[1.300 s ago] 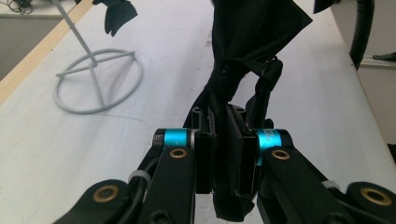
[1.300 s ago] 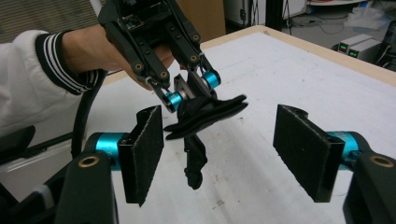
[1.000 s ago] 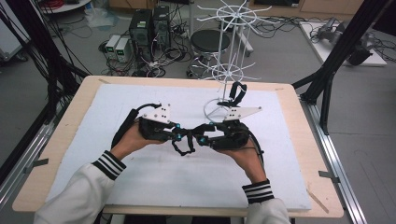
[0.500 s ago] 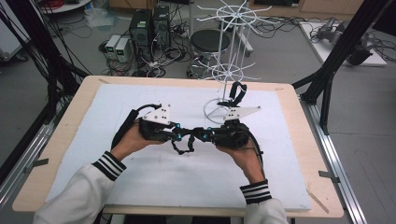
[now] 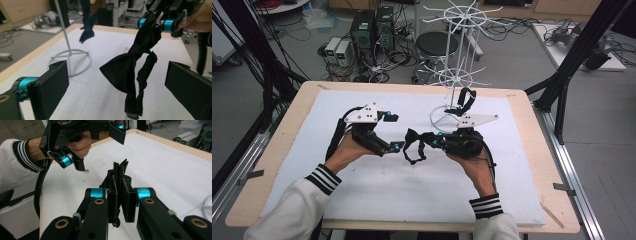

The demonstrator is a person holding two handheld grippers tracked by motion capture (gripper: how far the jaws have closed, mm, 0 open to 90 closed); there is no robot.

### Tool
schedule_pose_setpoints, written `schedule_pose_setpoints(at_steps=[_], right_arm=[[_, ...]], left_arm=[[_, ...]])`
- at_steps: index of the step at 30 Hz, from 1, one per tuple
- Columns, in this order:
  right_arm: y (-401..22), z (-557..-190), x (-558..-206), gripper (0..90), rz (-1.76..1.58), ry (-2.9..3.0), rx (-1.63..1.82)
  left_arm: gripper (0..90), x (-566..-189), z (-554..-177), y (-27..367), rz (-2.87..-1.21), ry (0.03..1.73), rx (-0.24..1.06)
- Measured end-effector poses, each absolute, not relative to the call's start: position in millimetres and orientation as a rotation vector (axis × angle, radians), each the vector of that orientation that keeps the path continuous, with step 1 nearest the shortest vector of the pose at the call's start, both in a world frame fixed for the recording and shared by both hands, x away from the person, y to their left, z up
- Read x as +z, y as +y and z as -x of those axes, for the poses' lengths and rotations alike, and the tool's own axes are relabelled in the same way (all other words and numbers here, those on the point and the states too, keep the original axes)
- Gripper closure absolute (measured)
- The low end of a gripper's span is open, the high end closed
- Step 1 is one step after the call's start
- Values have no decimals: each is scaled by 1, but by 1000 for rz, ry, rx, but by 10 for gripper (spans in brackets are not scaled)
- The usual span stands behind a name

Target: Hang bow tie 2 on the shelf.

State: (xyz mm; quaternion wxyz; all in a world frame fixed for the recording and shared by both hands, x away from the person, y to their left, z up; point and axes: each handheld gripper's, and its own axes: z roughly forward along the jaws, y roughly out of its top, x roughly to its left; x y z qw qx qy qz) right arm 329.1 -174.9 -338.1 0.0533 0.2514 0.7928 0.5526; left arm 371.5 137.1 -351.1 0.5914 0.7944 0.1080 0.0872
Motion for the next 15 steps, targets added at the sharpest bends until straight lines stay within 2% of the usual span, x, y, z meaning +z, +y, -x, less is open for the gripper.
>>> schedule_pose_setpoints(at_steps=[15], right_arm=[[-183, -326, -330, 851, -710, 2229, 1778]], left_arm=[[58, -361, -366, 159, -1764, 297, 252]])
